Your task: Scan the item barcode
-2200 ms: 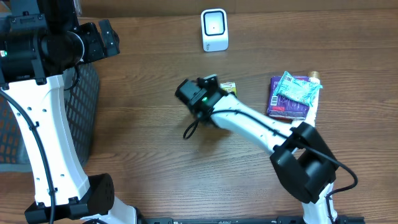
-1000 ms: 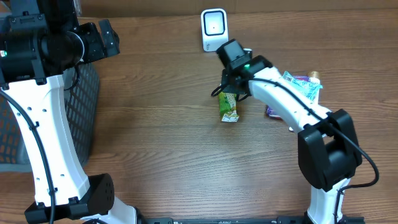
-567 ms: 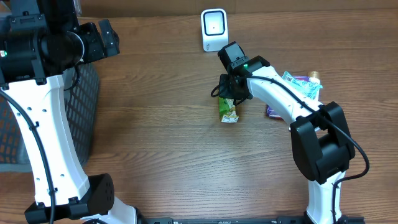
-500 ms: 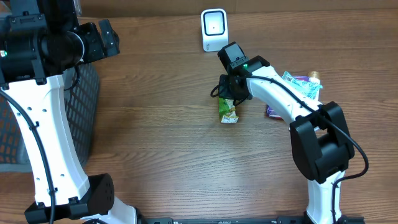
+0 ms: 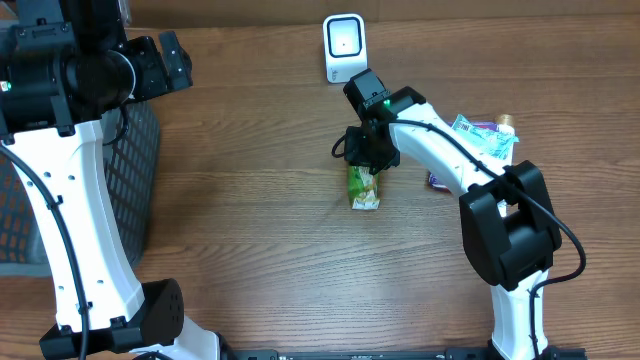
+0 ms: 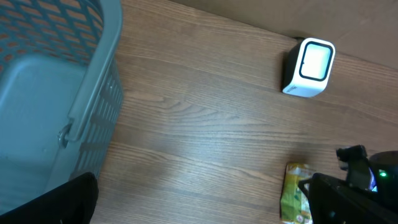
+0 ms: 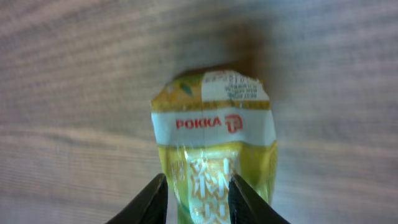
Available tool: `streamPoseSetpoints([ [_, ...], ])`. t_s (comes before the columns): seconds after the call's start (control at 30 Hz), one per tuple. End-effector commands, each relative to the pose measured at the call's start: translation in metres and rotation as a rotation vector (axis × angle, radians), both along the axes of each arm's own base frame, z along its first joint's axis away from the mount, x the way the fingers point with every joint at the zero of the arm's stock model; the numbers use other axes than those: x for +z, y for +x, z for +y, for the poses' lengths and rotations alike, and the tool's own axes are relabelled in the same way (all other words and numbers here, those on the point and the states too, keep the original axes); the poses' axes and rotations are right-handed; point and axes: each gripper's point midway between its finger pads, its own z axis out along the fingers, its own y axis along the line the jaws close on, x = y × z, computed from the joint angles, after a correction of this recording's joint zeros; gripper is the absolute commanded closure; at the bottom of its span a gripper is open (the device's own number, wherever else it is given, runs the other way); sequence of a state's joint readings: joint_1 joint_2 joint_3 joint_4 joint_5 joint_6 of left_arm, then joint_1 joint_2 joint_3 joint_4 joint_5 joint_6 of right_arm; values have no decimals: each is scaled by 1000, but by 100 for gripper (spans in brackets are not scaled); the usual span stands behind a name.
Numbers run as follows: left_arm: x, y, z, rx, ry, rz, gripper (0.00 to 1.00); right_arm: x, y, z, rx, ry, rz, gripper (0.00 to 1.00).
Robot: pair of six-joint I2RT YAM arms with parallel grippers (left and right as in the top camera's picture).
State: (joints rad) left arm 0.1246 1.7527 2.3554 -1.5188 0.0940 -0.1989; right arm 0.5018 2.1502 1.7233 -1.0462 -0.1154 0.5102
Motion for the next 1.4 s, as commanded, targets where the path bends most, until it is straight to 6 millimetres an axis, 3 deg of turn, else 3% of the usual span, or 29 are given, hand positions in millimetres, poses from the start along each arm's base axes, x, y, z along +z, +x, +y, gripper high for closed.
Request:
streamPoseSetpoints([
  [0.0,3,3,0,-18,11,-14,0,53,21,-4,-11,70,-57,67],
  [0.07,3,3,0,-18,11,-14,0,80,20,-13,-28,72,-64,67],
  [0.1,3,3,0,-18,11,-13,0,87,17,-17,-35,69,-58,57],
  [0.2,3,3,0,-18,11,-13,1,86,5,-25,-42,53,-6,43],
  [0.3,3,3,0,-18,11,-14,0,56,-23,-22,-35,82,132,43],
  [0.33,3,3,0,-18,11,-13,0,46,-31,-21,-37,99,168,49],
  [0.4,3,3,0,-18,11,-13,0,32,-39,-17,-18,165,212,50],
  [0.67,3,3,0,-18,11,-13,1,9,-62,-7,36,298,297,50],
  [0.8,3,3,0,-18,11,-13,0,-8,-69,2,52,291,286,54],
  [0.87,3,3,0,-18,11,-13,0,-20,-69,-6,-7,228,278,54],
  [0.93,3,3,0,-18,11,-14,1,-33,-67,-19,-76,148,264,60],
  [0.97,3,3,0,-18,11,-13,0,-38,-67,-24,-105,115,258,73],
  [1.0,3,3,0,-18,11,-13,0,-41,-66,-29,-125,90,253,93],
  [1.03,3,3,0,-18,11,-13,0,-42,-65,-34,-141,61,245,96],
  [1.13,3,3,-1,-18,11,-13,0,-22,-52,-47,-148,-17,166,96],
  [1.37,3,3,0,-18,11,-13,1,54,-26,-85,-130,-369,-97,96],
])
